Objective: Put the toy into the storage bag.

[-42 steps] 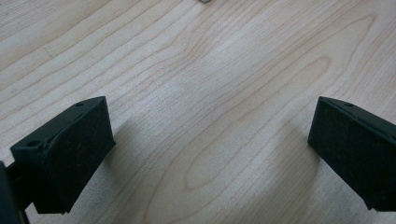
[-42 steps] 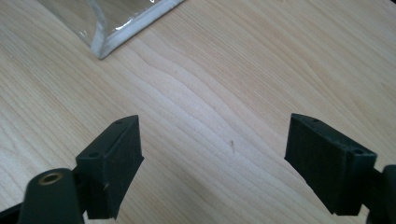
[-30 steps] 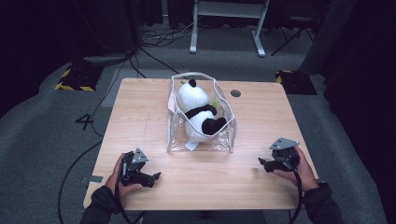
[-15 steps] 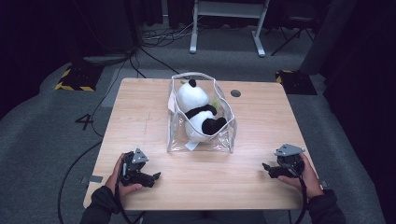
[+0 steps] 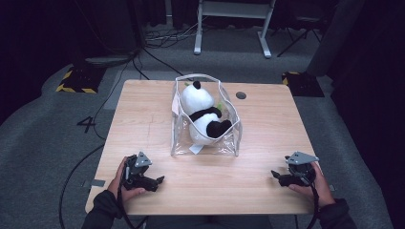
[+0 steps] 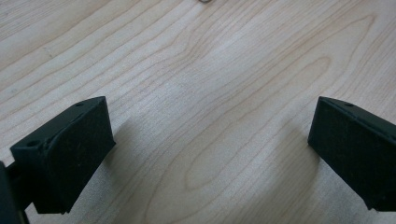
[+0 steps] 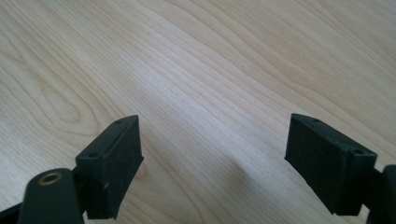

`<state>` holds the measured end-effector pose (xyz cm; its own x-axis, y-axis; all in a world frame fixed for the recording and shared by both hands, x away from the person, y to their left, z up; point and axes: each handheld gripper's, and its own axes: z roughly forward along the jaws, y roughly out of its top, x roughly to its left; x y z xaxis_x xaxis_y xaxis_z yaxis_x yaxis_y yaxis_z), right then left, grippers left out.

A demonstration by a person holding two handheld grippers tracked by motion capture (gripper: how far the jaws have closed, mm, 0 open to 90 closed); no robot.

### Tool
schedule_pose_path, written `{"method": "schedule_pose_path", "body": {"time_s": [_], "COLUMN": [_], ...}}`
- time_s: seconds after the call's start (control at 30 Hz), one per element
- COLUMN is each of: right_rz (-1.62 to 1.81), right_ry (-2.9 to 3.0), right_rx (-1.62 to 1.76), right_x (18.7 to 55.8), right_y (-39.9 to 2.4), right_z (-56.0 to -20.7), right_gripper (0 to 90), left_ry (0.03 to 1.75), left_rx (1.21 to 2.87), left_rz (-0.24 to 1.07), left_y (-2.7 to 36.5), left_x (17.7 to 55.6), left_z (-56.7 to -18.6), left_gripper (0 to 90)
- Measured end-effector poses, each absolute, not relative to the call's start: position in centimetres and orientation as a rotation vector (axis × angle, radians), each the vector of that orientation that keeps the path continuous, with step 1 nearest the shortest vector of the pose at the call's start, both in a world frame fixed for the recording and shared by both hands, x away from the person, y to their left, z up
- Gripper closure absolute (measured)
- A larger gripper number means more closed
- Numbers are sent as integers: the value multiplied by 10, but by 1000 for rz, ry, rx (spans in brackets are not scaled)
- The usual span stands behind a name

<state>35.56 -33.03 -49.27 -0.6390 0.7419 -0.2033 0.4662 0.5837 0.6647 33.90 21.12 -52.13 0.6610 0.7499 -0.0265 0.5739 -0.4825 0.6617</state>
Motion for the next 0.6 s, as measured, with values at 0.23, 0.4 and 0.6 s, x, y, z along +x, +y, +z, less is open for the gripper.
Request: {"method": "schedule_pose_path", "body": {"time_s": [0.23, 0.4, 0.6], "right_rz": [786, 800, 816], "right_ry": [2332, 2319, 2306], "right_rx": [990, 1015, 1033], "right_x": [352, 350, 348], "right_y": [-339, -346, -354], "right_z": [-496, -499, -501], "right_gripper": [186, 186, 186], "left_ry": [1022, 1020, 1019], "left_rx": [2224, 2227, 2227], "left_rz": [348, 353, 351], "left_y": [211, 211, 211], "left_x": [339, 339, 339], "left_z": [-522, -521, -521], "left_gripper": [2, 2, 2]}}
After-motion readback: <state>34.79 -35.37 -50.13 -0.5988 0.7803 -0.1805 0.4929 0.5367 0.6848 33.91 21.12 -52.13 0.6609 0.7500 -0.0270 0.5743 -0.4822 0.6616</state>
